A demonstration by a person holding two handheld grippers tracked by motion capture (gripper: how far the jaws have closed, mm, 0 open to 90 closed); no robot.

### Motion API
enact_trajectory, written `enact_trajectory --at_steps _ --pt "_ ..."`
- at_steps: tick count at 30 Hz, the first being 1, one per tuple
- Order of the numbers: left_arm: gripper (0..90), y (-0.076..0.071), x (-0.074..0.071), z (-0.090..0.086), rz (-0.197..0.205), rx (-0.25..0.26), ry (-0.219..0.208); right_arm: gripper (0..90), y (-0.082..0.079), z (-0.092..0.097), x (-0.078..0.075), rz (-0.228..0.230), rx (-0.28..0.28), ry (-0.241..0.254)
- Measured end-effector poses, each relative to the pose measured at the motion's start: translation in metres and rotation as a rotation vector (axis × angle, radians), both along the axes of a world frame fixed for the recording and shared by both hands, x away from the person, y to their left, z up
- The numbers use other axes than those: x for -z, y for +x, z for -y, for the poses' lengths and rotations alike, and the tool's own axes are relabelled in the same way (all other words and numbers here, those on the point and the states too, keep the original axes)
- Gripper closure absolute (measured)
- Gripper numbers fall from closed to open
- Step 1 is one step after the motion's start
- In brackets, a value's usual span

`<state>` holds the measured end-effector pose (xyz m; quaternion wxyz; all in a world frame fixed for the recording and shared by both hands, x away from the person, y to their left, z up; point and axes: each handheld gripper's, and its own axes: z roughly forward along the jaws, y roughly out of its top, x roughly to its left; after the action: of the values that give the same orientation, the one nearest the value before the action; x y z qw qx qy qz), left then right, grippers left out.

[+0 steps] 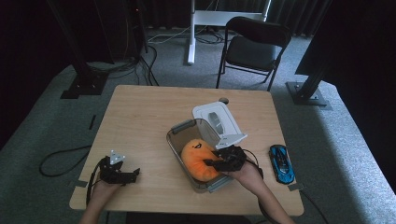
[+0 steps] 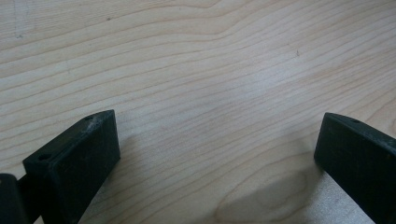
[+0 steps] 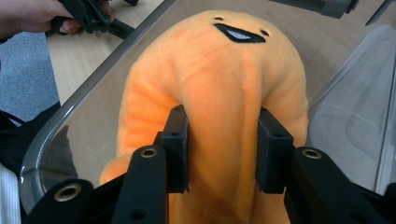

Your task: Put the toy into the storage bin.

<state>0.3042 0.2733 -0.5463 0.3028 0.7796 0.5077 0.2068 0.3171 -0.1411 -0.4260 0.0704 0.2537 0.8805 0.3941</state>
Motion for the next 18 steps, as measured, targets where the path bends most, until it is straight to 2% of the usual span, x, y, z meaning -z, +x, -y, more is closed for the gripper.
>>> enact_trajectory --at_steps 10,11,18 --pt "0.5 0.0000 0.0001 0.0001 0.001 -0.001 -0.002 59.9 0.0027 0.0004 0.0027 -0.042 -0.010 -0.020" --pt "0.6 0.0001 0.0001 0.0001 0.001 -0.001 -0.002 53.7 0.0034 -0.0005 0.0043 -0.045 -0.004 -0.021" --pt "0.5 0.0001 0.0000 0.0001 0.001 -0.001 -0.002 41.3 0.0059 -0.0023 0.0044 -0.062 0.002 -0.023"
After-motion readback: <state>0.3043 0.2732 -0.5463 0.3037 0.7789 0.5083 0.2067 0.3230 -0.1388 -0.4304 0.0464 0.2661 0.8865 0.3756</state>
